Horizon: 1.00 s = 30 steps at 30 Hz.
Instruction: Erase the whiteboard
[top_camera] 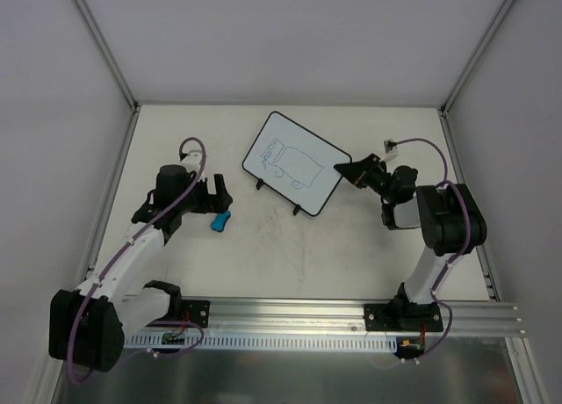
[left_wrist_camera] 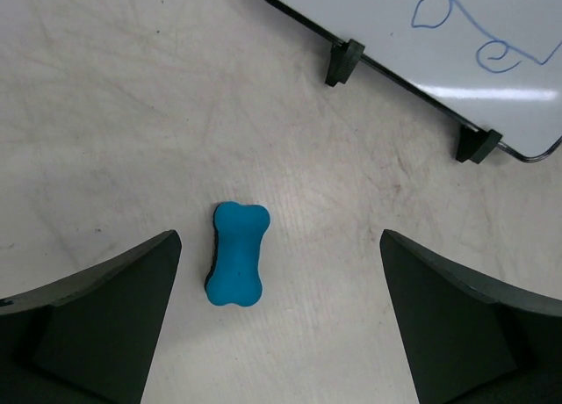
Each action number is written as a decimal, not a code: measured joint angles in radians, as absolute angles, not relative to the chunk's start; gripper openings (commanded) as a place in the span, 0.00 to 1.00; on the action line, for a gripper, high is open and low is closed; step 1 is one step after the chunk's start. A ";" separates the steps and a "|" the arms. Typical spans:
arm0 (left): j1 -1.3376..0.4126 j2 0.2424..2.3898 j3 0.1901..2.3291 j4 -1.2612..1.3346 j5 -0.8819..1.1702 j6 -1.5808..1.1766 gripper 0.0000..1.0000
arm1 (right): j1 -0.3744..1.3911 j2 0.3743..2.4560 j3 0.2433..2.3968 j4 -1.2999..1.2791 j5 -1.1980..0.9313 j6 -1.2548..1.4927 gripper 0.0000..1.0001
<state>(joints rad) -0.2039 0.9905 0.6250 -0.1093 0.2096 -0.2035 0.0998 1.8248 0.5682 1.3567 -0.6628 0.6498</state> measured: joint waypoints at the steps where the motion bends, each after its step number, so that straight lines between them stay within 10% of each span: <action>1: -0.212 1.010 0.624 -0.110 0.194 -0.193 0.98 | 0.100 1.826 0.568 1.357 -0.663 0.651 0.14; 30: -0.347 1.448 0.751 -0.236 -0.062 -0.052 0.70 | 0.099 1.829 0.572 1.357 -0.667 0.654 0.15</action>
